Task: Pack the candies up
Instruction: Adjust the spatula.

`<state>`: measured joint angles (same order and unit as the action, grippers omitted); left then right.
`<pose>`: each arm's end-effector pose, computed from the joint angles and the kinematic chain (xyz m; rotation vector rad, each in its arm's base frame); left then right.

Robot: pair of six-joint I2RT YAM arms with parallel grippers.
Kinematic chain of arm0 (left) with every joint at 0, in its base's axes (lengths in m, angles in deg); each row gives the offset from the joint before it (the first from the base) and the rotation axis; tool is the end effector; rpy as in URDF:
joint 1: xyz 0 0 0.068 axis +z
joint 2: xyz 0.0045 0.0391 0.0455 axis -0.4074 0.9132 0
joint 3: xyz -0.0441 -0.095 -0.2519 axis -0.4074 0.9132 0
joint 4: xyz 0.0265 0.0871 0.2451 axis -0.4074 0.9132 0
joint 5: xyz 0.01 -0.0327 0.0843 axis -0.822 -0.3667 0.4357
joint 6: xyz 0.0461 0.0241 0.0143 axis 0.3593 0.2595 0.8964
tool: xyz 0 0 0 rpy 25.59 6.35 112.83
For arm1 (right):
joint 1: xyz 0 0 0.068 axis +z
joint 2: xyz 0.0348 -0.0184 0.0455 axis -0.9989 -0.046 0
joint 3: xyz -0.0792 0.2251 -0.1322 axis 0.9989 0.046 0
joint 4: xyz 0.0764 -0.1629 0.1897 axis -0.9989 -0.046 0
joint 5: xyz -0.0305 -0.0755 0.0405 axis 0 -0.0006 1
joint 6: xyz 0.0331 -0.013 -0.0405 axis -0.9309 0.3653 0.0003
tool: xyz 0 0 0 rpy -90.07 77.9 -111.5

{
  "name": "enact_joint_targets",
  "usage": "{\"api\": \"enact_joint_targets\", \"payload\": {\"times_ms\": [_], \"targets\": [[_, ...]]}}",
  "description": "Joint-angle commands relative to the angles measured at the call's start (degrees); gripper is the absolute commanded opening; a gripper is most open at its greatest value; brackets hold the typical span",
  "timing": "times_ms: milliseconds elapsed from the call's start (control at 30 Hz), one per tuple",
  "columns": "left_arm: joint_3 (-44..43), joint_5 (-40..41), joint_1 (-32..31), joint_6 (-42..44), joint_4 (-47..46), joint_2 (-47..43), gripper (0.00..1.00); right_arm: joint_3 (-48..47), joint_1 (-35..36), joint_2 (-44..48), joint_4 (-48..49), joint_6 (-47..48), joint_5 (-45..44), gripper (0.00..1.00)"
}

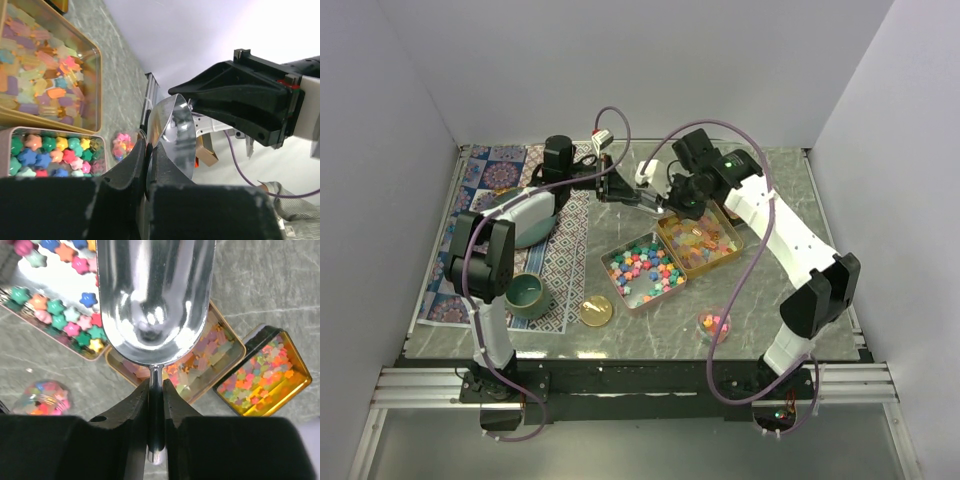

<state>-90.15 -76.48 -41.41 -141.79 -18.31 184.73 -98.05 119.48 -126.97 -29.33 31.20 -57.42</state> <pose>0.4124 -0.1645 0.2610 0.4010 2.0706 -1.9294 0.2906 0.1887 0.3684 -1.6182 2.0030 0.1193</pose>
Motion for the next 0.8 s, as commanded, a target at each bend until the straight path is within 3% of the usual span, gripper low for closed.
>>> {"api": "enact_joint_targets", "payload": {"times_ms": [0, 167, 267, 567, 767], "targets": [[1.10, -3.69, -0.39, -4.40, -7.50, 0.63, 0.01, 0.11, -2.23, 2.71, 4.09, -3.51, 5.72, 0.29], [1.02, -3.33, -0.30, -2.29, -7.77, -0.16, 0.01, -2.18, -5.57, 0.42, 0.93, -6.41, 12.57, 0.42], [0.75, -3.33, -0.30, -1.84, -6.79, -0.08, 0.01, -1.92, -5.66, 0.24, 0.13, -5.45, 12.93, 0.42], [0.93, -2.72, -0.74, 0.00, -4.07, -0.60, 0.01, -0.77, -5.66, 0.95, 0.57, -3.70, 14.95, 0.34], [0.75, -2.72, -1.09, -0.26, -4.33, -0.60, 0.01, -0.34, -5.14, 0.68, -0.13, -2.82, 16.27, 0.21]]}}
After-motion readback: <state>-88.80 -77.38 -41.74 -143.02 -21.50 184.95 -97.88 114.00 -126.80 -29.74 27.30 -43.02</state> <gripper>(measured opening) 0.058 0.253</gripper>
